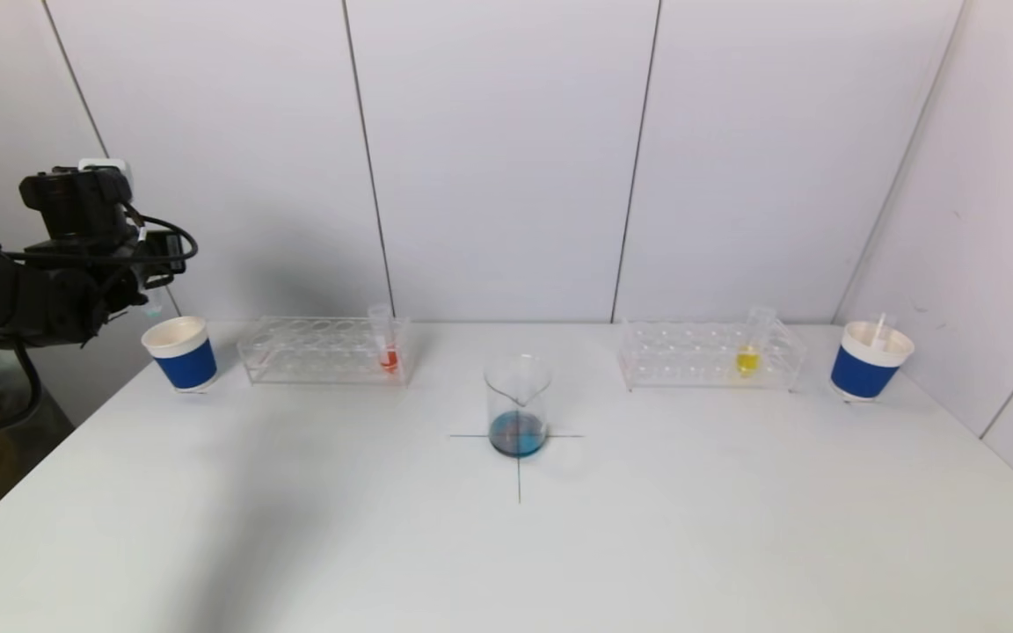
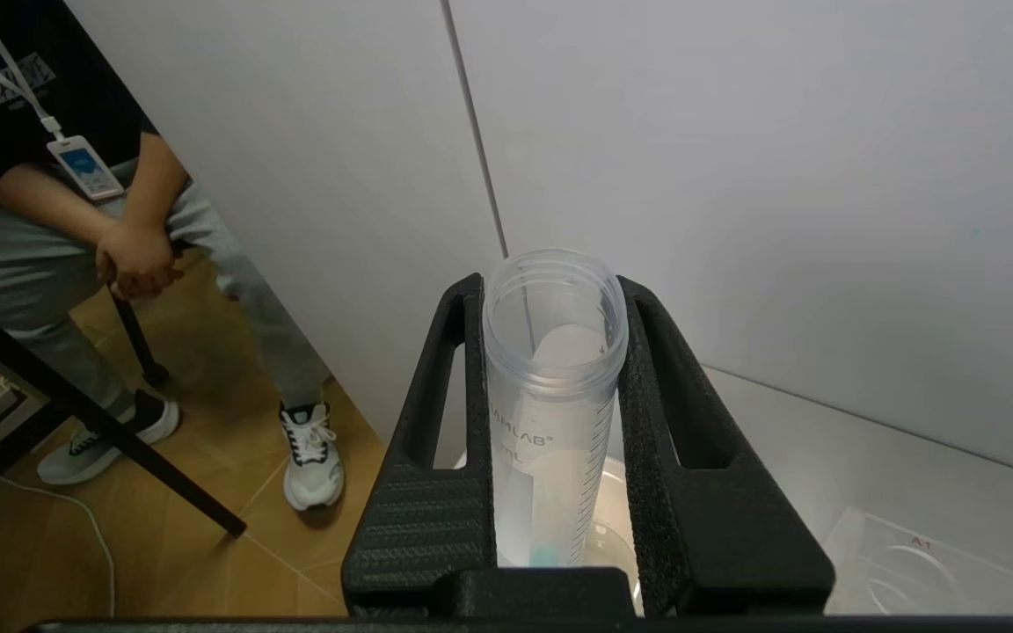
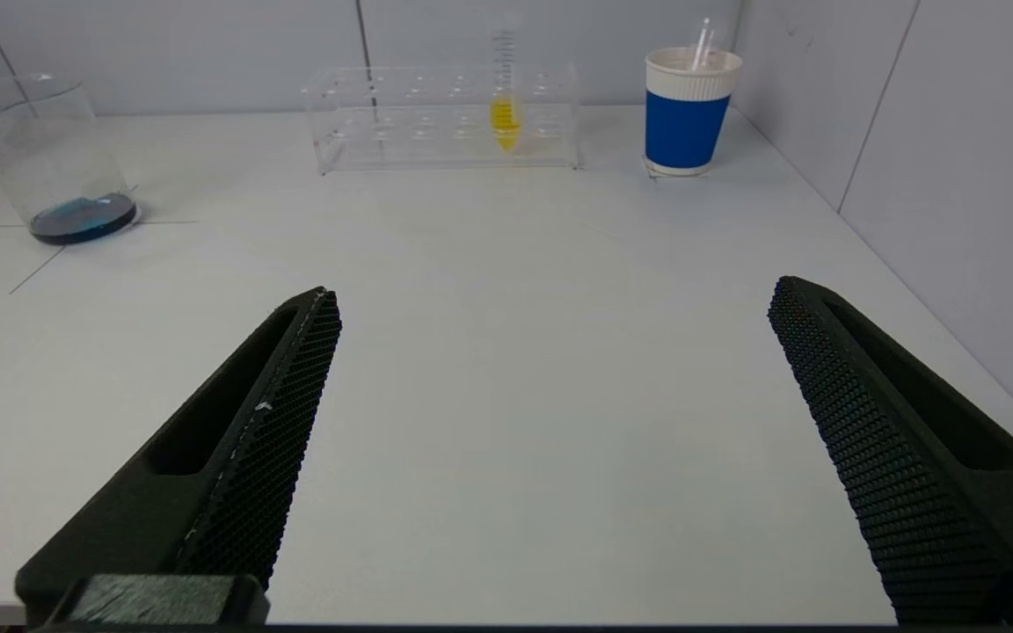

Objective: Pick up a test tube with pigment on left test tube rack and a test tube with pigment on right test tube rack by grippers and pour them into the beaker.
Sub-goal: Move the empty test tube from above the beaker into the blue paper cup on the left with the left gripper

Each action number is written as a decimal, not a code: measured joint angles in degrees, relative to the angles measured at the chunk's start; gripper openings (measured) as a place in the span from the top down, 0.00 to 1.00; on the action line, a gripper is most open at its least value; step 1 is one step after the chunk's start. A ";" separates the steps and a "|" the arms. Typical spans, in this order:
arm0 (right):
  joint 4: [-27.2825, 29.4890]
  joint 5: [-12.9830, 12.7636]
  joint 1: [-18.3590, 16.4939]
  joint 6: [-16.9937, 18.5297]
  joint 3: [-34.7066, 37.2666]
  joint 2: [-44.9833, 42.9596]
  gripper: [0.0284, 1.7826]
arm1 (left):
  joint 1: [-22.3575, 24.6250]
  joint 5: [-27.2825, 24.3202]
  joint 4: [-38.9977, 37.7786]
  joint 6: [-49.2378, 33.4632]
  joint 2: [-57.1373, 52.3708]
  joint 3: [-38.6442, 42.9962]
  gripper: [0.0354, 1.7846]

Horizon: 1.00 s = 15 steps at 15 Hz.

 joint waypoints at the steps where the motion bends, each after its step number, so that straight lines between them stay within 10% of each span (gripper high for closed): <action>1: 0.00 -0.01 0.00 -0.02 0.00 0.00 0.01 | 0.45 -0.35 0.02 -0.35 1.15 -0.87 0.77; 15: 0.00 -0.01 0.00 0.00 0.00 0.00 0.01 | 1.07 -2.47 -2.15 -4.44 8.46 0.22 0.77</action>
